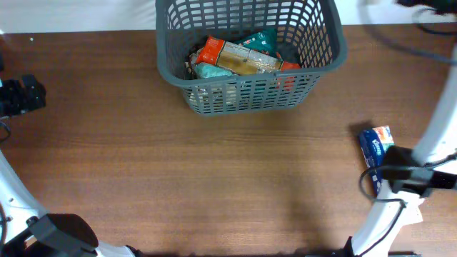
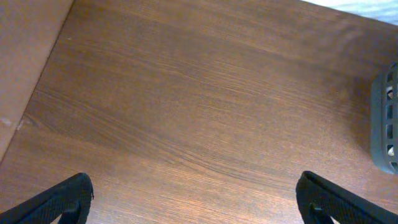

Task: Pack container
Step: 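Carry the rice bag with the right gripper into the basket, release, then lower the right gripper onto the blue Kleenex pack and grasp it, then lift the Kleenex pack with the right gripper and drop it into the basket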

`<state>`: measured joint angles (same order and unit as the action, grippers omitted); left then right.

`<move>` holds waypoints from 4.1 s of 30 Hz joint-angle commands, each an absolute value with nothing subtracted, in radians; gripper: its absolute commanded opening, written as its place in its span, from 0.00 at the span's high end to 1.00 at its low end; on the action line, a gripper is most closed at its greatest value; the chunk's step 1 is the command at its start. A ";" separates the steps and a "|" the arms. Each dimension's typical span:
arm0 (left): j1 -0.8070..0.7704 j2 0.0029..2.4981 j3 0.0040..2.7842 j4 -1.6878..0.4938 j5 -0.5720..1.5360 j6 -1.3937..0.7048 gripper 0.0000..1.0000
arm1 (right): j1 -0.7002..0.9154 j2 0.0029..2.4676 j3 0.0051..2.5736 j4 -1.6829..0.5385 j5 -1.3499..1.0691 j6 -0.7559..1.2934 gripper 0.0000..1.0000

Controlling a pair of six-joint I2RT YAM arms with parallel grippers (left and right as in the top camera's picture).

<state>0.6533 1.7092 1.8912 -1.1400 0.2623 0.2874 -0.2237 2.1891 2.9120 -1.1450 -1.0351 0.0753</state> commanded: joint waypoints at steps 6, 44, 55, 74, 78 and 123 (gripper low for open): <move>0.656 1.707 1.888 -1.141 0.273 0.278 0.01 | 0.160 2.169 2.906 -1.294 -0.667 -0.284 0.96; 0.656 1.707 1.888 -1.141 0.273 0.278 0.01 | 0.371 1.989 2.849 -1.319 0.013 -0.226 0.39; 0.656 1.707 1.888 -1.141 0.273 0.278 0.01 | 0.076 1.582 2.255 -1.172 -0.056 -0.173 0.38; 0.656 1.707 1.888 -1.141 0.273 0.278 0.01 | -0.424 1.435 1.205 -1.026 0.009 -0.263 0.02; 0.656 1.707 1.888 -1.141 0.273 0.278 0.01 | -0.424 1.484 1.198 -1.001 0.011 -0.369 0.01; 0.656 1.707 1.888 -1.141 0.273 0.278 0.01 | -0.426 1.868 2.130 -1.424 -0.526 -0.139 0.96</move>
<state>0.6533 1.7092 1.8912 -1.1400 0.2626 0.2874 -0.4232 1.8942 1.8912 -1.3720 -0.2882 -0.2272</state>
